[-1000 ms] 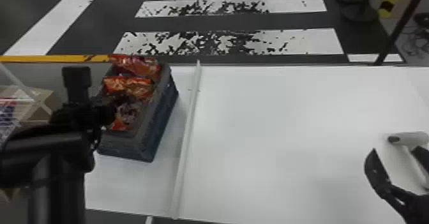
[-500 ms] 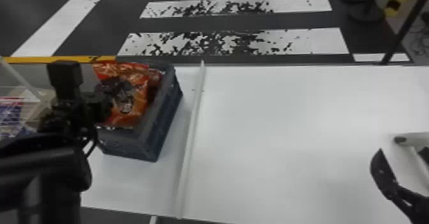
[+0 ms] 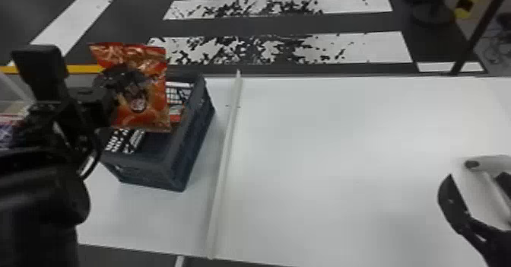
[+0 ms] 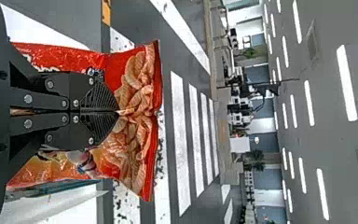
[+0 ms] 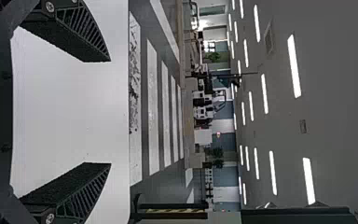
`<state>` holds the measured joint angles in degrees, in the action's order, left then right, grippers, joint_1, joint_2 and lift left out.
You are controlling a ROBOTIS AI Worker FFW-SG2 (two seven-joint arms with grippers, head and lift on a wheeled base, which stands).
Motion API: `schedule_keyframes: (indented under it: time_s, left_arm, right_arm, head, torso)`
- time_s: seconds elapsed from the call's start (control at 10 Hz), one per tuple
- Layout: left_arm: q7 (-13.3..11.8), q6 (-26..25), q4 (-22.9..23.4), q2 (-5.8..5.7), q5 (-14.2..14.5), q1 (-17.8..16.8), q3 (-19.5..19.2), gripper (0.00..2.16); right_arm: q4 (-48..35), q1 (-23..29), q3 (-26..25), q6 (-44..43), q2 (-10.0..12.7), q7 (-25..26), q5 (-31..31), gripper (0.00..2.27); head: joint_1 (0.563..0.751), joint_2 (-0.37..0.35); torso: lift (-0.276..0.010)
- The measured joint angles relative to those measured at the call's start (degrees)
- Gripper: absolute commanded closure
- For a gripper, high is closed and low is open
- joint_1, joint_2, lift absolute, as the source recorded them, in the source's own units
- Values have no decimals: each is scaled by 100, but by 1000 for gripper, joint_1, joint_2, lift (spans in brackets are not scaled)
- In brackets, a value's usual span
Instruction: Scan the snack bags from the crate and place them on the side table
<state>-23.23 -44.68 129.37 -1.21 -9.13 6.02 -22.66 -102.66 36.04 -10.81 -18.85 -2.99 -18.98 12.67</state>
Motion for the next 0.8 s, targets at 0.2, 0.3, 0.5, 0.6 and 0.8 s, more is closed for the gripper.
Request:
schedule_keyframes:
  time_s: [0.2, 0.3, 0.5, 0.6, 0.8]
  left_arm:
    - [-15, -411, 379, 96, 390, -73, -228, 2135]
    - [-17, -588, 534, 101, 535, -105, -325, 2135]
    - [-43, -929, 830, 103, 677, -197, -420, 2135]
    - [-59, -1132, 955, 103, 820, -241, -454, 2135]
    - [-128, -1475, 1122, 103, 1146, -276, -413, 2135]
  right_arm:
    - [0, -7, 1, 0, -4, 0, 23, 83]
    - [0, -12, 1, 0, -7, 0, 34, 83]
    - [-4, -17, 0, -15, -12, 0, 87, 83]
    - [-5, -18, -7, -17, -18, 0, 105, 83]
    - [-7, -18, -17, -30, -23, 0, 128, 83]
  head:
    - [695, 140]
    - [695, 141]
    - [695, 140]
    - [695, 133]
    - [695, 108]
  torso:
    - [-94]
    - [-94]
    - [-94]
    - [-94]
    - [-94]
